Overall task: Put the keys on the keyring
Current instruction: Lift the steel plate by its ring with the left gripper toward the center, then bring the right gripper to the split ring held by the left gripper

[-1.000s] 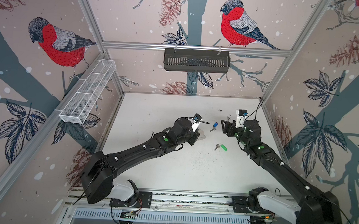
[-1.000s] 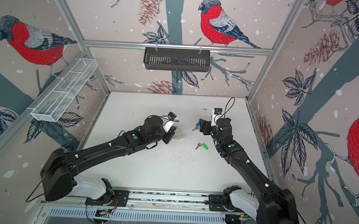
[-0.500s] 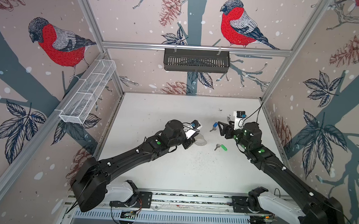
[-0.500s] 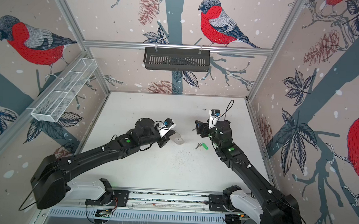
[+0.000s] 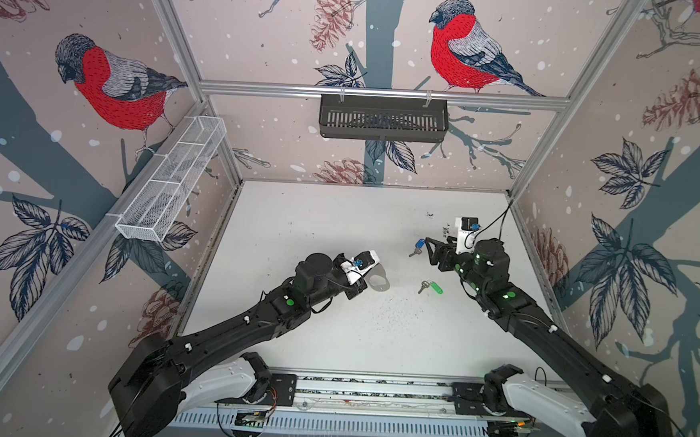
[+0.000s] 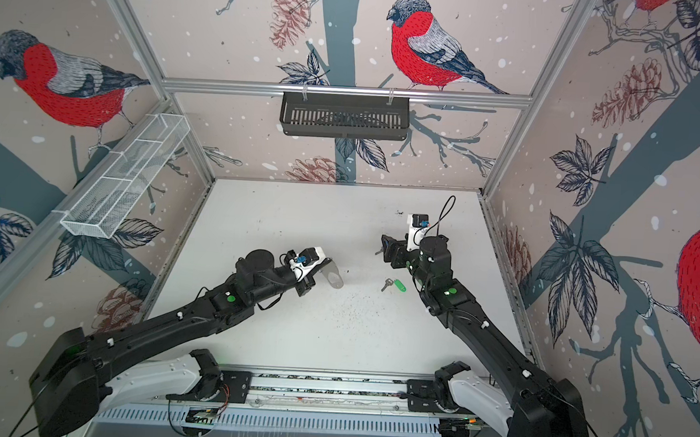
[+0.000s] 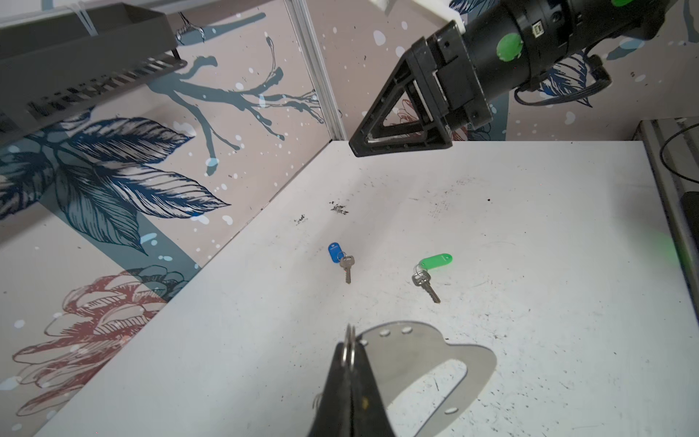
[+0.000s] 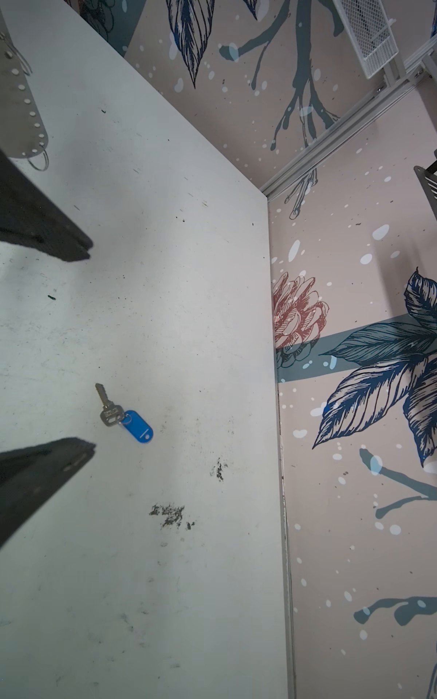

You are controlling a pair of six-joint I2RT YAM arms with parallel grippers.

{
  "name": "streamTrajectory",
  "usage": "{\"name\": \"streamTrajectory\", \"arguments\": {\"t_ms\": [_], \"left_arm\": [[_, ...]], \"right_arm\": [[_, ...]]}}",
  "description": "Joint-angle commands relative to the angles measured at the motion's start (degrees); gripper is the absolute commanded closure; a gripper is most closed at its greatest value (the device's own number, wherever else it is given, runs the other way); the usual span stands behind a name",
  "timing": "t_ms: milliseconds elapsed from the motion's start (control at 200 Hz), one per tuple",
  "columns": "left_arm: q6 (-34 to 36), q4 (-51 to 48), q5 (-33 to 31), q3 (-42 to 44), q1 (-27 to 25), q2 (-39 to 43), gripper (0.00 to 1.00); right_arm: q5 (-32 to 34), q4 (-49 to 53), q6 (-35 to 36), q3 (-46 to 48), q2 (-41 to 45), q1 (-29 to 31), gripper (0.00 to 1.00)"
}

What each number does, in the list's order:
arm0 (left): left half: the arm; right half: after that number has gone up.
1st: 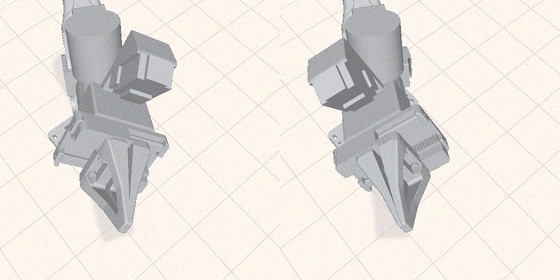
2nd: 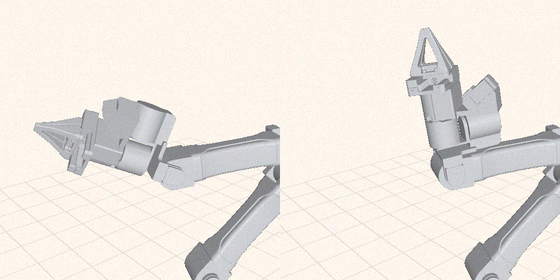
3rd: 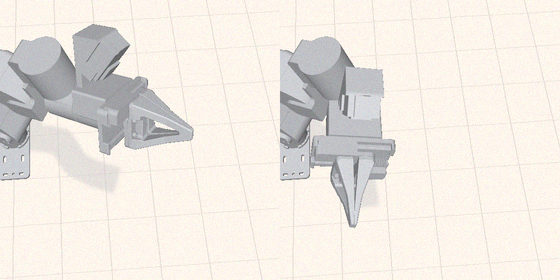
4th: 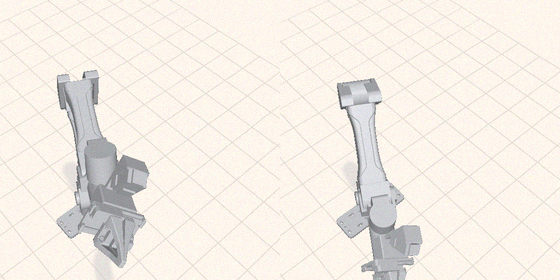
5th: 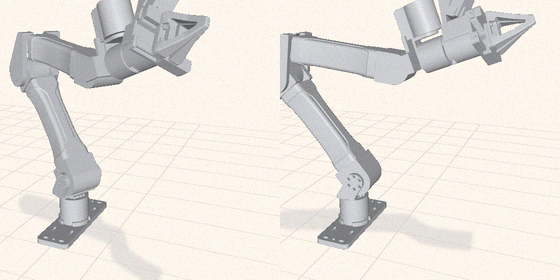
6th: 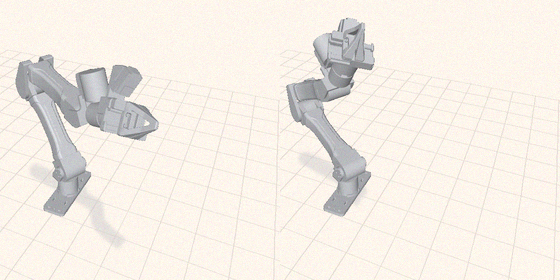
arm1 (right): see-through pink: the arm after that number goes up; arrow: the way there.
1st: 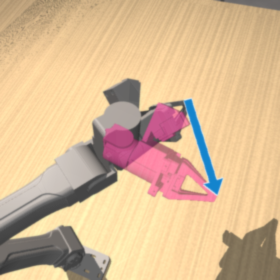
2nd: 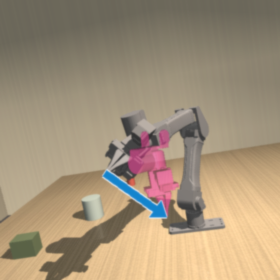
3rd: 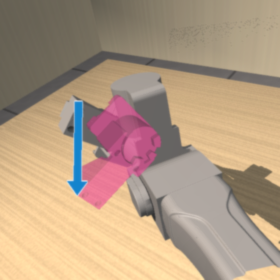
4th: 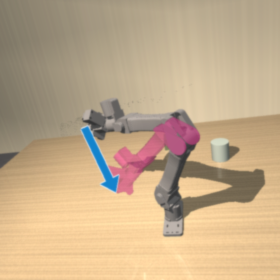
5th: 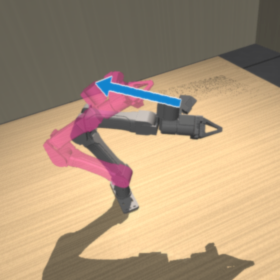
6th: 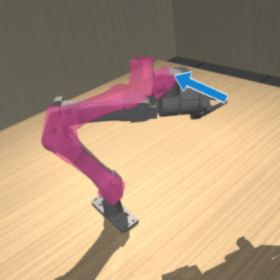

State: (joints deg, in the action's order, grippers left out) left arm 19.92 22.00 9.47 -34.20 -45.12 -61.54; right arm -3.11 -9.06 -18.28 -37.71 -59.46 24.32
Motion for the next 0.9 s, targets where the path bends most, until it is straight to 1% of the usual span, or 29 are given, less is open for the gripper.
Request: {"name": "streamTrajectory", "arguments": {"t_ms": [0, 100, 375, 505, 570, 690, 770, 840, 895], "left_arm": [[2.95, 4.18, -1.89, 0.48, -0.14, 1.01, 1.00], [4.55, 3.37, -3.34, 0.36, -0.55, 1.22, 1.00], [10.99, 2.37, -11.84, -0.60, -3.84, 0.75, 1.00], [12.25, 0.83, -11.75, -1.55, -4.34, 0.31, 1.00], [12.59, -0.66, -9.05, -1.97, -4.31, 0.28, 1.00], [14.53, -2.89, -0.84, -1.34, -3.89, 1.86, 1.00], [13.53, -4.30, 5.07, -2.13, -2.24, 2.89, 1.00], [12.30, -7.83, 10.79, -4.61, -0.03, 3.00, 1.00], [11.99, -10.53, 13.25, -6.55, 0.72, 2.58, 1.00]], "right_arm": [[-1.14, -0.74, -0.31, -0.34, -0.12, 0.33, 0.22], [-1.77, -0.77, 0.83, -0.43, 0.18, 0.91, 0.22], [-5.29, -0.61, 4.13, -1.18, 0.93, 3.49, 0.22], [-9.88, -1.78, 5.84, -1.11, 1.89, 5.29, 0.23], [-13.73, -2.47, 6.61, -1.08, 2.39, 5.94, 0.24], [-19.84, -2.94, 8.92, -1.30, 3.61, 7.11, 0.26], [-21.45, -2.81, 10.19, -1.48, 4.45, 7.50, 0.30], [-21.91, -3.45, 10.54, -1.40, 5.18, 7.80, 0.32], [-21.48, -3.85, 11.38, -1.47, 5.70, 8.42, 0.33]]}}
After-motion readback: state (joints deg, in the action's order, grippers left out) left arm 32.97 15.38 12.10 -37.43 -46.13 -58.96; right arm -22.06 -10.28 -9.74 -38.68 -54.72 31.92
